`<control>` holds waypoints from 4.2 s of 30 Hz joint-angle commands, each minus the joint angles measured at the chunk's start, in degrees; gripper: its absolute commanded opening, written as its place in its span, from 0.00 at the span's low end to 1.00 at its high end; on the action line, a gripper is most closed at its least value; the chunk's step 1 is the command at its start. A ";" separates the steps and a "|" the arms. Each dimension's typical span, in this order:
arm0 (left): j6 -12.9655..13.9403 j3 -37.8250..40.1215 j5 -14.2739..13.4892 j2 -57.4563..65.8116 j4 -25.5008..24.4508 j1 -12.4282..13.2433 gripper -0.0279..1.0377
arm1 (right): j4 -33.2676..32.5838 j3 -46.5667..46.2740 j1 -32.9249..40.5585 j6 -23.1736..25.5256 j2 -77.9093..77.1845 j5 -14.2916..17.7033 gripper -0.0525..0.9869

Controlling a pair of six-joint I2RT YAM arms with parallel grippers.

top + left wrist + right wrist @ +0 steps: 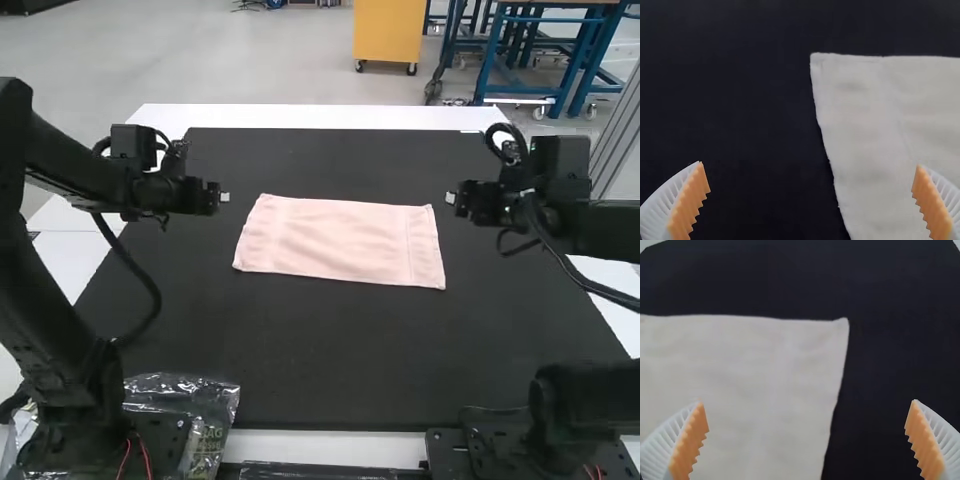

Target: Fold the towel.

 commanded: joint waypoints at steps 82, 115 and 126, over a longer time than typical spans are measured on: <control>3.35 29.98 5.95 37.74 6.64 -2.41 0.05 | 15.88 28.60 1.86 -6.21 53.09 -3.78 0.03; 4.49 10.73 10.43 11.90 -9.36 -2.23 0.05 | 3.66 11.20 -5.09 -7.09 27.96 -13.71 0.03; 4.58 1.59 10.08 7.50 -8.57 -0.56 0.05 | 3.13 2.76 -4.82 -7.62 24.71 -14.41 0.03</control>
